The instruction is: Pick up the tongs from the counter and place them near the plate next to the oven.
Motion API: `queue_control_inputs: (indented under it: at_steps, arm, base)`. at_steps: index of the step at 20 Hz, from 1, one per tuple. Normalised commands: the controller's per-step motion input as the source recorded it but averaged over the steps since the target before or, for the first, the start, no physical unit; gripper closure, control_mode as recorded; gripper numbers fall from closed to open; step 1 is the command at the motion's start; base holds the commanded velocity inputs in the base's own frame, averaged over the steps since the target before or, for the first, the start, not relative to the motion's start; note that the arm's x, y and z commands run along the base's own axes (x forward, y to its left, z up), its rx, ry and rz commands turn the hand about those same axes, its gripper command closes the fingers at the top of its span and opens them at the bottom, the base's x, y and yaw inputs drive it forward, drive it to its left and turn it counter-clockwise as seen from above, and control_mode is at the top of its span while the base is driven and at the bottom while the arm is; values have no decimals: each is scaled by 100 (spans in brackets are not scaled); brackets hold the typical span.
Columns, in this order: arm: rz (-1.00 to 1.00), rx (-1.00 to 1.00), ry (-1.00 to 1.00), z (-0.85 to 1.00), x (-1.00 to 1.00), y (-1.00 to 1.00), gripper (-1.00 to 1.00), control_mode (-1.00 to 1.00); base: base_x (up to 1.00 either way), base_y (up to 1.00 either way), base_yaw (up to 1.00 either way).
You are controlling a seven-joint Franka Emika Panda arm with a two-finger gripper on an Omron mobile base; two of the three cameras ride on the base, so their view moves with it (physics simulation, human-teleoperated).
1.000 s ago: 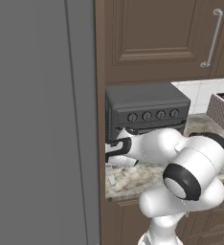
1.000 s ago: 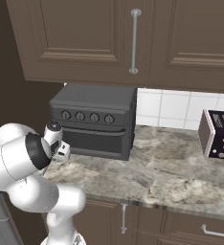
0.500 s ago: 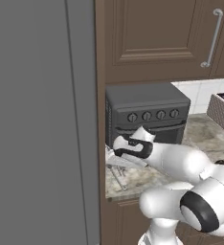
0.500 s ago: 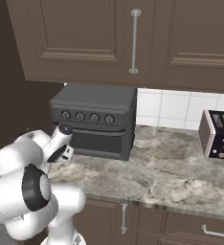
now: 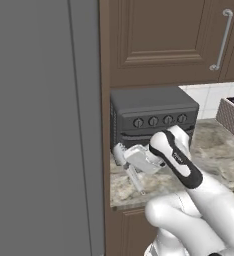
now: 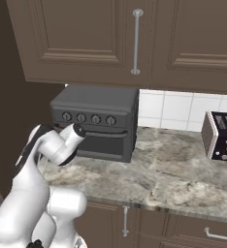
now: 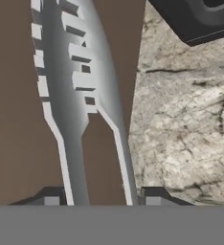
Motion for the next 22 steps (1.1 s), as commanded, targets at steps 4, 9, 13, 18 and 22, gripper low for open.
queue_control_inputs:
  at_steps: [4,9,13,18,22]
  arm:
    - [4,5,1,66,-59,-6,100,-100]
    - [4,0,1,58,-53,-5,100,-100]
    - [0,0,6,59,-23,-3,100,-100]
    - [-9,-16,0,44,-1,-6,100,-100]
    - [-12,-26,-4,22,2,-24,100,-100]
  base:
    - [0,0,0]
    - [0,0,0]
    - [0,0,0]
    - [0,0,0]
    - [0,0,0]
